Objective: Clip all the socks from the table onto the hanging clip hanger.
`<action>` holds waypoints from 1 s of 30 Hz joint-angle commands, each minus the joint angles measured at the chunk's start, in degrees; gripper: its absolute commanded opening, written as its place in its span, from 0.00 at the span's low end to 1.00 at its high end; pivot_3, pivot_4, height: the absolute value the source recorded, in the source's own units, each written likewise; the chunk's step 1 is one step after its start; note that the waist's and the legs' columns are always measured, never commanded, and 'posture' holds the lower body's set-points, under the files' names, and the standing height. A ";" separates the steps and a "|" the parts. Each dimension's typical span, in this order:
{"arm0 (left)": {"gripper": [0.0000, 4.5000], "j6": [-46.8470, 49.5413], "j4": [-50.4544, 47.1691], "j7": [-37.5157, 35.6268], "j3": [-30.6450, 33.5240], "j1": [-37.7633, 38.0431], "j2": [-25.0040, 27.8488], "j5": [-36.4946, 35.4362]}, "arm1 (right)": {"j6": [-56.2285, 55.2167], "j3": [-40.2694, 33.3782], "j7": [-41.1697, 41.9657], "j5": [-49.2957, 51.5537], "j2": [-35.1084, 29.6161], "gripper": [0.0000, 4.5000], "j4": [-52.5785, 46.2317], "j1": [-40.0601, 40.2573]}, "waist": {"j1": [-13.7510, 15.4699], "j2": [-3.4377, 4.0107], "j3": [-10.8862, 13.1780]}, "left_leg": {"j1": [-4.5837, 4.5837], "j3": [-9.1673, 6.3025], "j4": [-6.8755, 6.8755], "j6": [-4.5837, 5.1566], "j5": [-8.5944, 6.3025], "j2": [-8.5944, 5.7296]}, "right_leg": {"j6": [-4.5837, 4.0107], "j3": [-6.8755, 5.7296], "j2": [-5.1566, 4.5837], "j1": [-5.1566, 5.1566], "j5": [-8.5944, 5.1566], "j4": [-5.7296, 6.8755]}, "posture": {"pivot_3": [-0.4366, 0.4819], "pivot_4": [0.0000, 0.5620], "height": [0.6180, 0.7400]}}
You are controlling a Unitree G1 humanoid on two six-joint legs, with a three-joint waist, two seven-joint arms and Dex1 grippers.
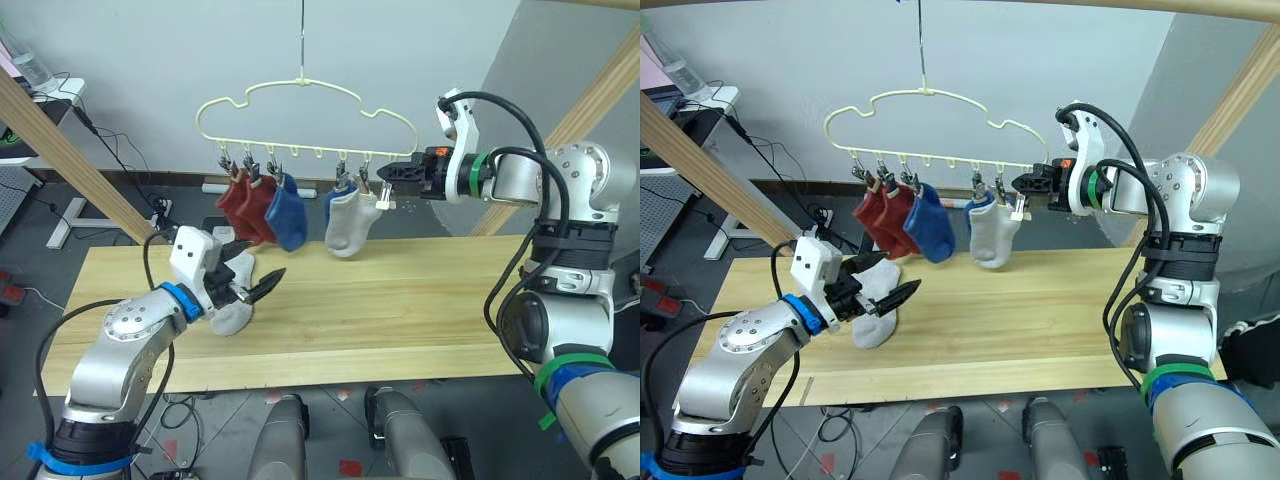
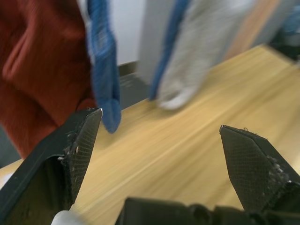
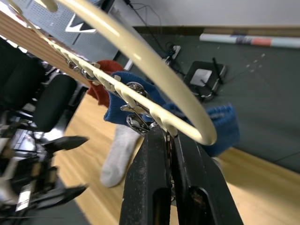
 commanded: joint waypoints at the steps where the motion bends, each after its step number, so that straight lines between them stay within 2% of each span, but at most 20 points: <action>1: 1.00 -6.65 6.46 4.14 1.69 1.31 -0.22 6.75 | 0.60 -0.98 -0.07 1.82 -0.51 0.01 -1.65 -1.53 | -0.07 0.00 0.00 | 0.01 0.00 -0.02 0.00 0.00 0.00 | -0.01 0.00 0.00 -0.01 0.01 -0.01 | 0.49 0.51 1.00; 7: 1.00 -5.83 17.26 11.90 3.91 -1.75 -4.91 8.90 | 1.69 -1.64 -1.60 2.22 1.14 0.01 -3.64 -0.81 | -0.08 0.00 0.00 | -0.03 -0.02 -0.01 0.00 0.00 0.06 | -0.04 0.00 -0.02 -0.04 0.02 0.02 | 0.49 0.51 1.00; 10: 1.00 -3.30 23.64 14.80 4.09 -6.17 -6.49 9.54 | 2.66 -2.04 -2.36 2.30 1.81 0.01 -4.58 -0.41 | 0.07 0.00 0.00 | -0.05 -0.07 0.02 0.00 0.00 0.07 | -0.03 -0.02 -0.04 -0.04 0.03 0.06 | 0.49 0.51 1.00; 13: 1.00 1.87 28.04 15.21 5.08 -9.83 -7.74 7.35 | 3.42 -2.52 -2.78 2.41 2.14 0.01 -5.13 -0.41 | -0.04 0.00 0.00 | -0.07 -0.09 0.05 0.00 0.00 0.00 | -0.06 -0.13 -0.03 -0.03 0.05 0.10 | 0.48 0.50 1.00; 19: 1.00 6.22 35.31 12.53 5.07 -14.81 -9.33 5.27 | 4.02 -3.41 -4.13 2.07 2.89 0.01 -5.82 -0.26 | -0.19 -0.01 -0.01 | -0.06 -0.07 0.02 0.00 0.00 0.00 | -0.19 -0.21 -0.06 -0.04 0.14 0.12 | 0.47 0.50 1.00; 24: 1.00 9.10 38.95 14.63 5.81 -16.70 -10.25 5.56 | 4.86 -4.19 -4.96 2.16 3.43 0.01 -6.82 -0.14 | -0.25 -0.01 -0.01 | -0.06 -0.15 0.01 0.00 0.00 0.01 | -0.20 -0.28 -0.04 -0.05 0.15 0.14 | 0.45 0.50 1.00; 30: 1.00 9.87 41.31 13.70 2.92 -16.83 -11.19 7.78 | 5.50 -5.03 -5.74 1.94 3.62 0.01 -7.47 0.28 | -0.28 0.00 -0.01 | -0.02 -0.11 0.03 0.00 0.00 0.00 | -0.19 -0.23 -0.11 -0.03 0.15 0.17 | 0.45 0.51 1.00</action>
